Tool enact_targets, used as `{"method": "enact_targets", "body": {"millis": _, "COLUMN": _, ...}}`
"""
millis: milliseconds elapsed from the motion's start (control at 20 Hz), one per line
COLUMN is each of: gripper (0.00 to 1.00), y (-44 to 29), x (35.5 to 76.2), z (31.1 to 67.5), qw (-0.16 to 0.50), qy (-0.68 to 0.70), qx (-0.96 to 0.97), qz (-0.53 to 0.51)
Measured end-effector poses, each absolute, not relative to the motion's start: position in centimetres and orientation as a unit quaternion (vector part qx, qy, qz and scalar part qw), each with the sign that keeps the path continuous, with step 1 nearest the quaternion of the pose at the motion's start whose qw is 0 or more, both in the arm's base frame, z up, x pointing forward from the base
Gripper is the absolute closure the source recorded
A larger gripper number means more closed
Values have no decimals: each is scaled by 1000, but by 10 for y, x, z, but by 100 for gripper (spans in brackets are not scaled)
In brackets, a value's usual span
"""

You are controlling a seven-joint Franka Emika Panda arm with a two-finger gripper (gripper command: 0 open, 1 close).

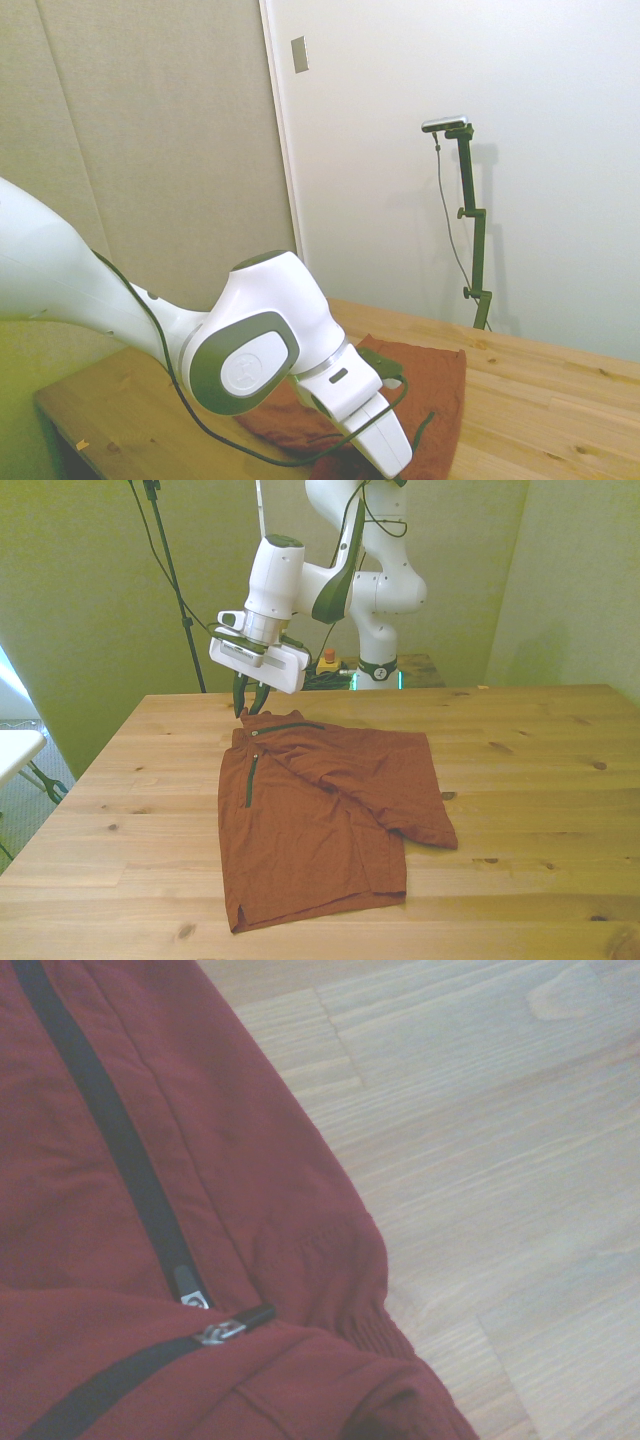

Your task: Fold the shorts

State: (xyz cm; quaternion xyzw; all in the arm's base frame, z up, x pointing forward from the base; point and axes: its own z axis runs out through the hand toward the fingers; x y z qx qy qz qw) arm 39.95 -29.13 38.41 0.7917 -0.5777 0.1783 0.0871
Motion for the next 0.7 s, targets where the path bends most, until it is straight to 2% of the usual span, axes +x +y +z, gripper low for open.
{"method": "enact_targets", "body": {"millis": 300, "gripper": 0, "y": -297, "x": 395, "z": 407, "qw": 84, "qy": -580, "qx": 787, "qz": 193}}
{"method": "enact_targets", "body": {"millis": 700, "gripper": 0, "y": -259, "x": 383, "z": 485, "qw": 93, "qy": -560, "qx": 793, "qz": 223}}
